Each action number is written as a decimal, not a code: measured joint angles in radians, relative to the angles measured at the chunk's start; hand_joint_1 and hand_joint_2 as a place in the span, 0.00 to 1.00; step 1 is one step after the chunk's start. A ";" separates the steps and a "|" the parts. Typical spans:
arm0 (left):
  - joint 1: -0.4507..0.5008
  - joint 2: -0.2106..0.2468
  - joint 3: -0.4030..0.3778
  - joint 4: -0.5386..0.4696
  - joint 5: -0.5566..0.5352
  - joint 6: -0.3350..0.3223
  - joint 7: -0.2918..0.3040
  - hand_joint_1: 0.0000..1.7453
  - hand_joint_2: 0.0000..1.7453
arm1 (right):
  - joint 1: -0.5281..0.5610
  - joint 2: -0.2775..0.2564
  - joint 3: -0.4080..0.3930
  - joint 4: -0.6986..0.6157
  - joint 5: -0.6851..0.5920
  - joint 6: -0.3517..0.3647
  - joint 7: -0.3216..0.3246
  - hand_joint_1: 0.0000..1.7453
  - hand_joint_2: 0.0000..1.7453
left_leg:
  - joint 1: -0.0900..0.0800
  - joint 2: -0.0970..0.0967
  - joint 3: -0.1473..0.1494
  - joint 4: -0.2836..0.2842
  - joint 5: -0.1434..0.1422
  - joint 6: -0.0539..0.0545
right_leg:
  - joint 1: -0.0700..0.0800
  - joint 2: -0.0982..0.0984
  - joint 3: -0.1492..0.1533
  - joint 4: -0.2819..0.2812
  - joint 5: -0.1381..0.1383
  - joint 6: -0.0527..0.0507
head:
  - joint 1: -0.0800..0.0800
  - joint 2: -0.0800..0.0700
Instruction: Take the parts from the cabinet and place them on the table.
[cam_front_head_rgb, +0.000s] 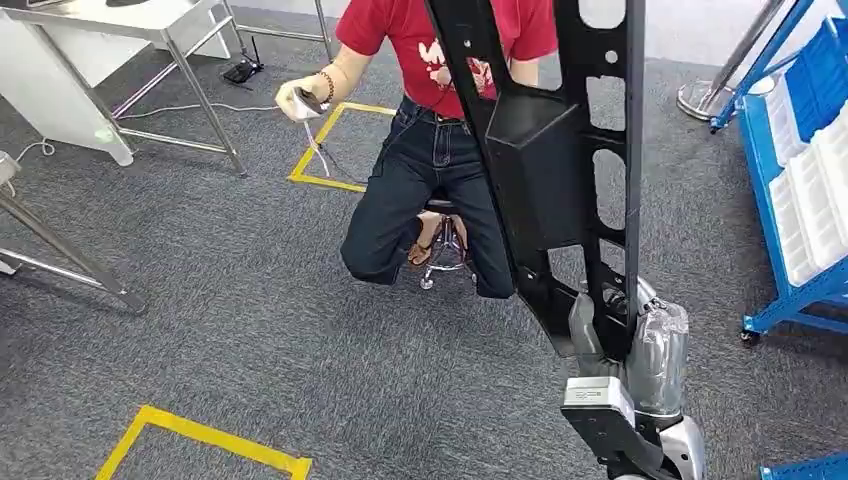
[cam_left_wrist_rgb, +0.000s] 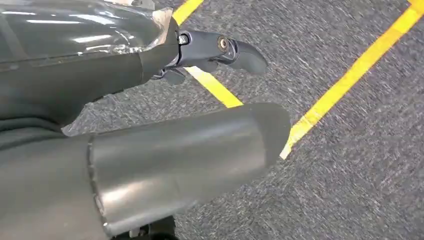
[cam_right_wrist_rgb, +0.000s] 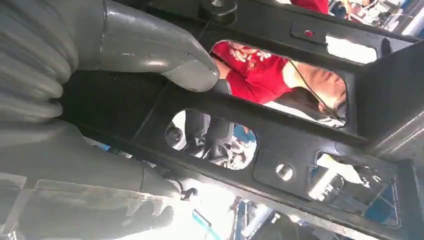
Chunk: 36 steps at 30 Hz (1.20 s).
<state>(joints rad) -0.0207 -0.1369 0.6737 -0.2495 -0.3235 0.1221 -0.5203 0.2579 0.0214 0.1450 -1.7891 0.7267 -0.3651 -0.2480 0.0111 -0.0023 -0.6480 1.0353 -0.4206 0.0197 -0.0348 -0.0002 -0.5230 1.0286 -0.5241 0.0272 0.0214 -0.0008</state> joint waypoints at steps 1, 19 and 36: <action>-0.001 -0.001 0.000 0.001 -0.001 0.000 0.003 0.00 0.00 | 0.000 0.001 0.000 0.000 -0.002 0.001 0.001 0.98 1.00 | -0.010 0.003 -0.007 0.016 -0.041 0.002 | 0.007 0.002 0.007 0.000 -0.005 0.007 | 0.000 0.000; -0.003 -0.005 0.019 0.007 -0.012 -0.006 0.004 0.00 0.00 | -0.023 0.002 -0.015 0.055 -0.024 0.017 0.013 0.98 1.00 | -0.035 -0.101 0.045 -0.011 -0.033 0.036 | 0.038 0.044 -0.038 -0.005 0.032 -0.005 | 0.002 0.000; -0.006 -0.007 0.035 0.012 -0.012 -0.001 0.015 0.00 0.00 | -0.042 0.016 -0.026 0.076 -0.026 0.015 0.016 0.98 1.00 | 0.000 0.029 0.046 -0.015 -0.035 0.011 | 0.007 -0.099 0.022 -0.025 -0.009 0.038 | 0.001 0.000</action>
<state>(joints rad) -0.0270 -0.1438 0.7092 -0.2377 -0.3357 0.1209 -0.5055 0.2163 0.0378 0.1190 -1.7136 0.7004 -0.3502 -0.2315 0.0112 0.0266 -0.6020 1.0200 -0.4554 0.0303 -0.0274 -0.0994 -0.5010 1.0033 -0.5333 0.0653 0.0225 -0.0008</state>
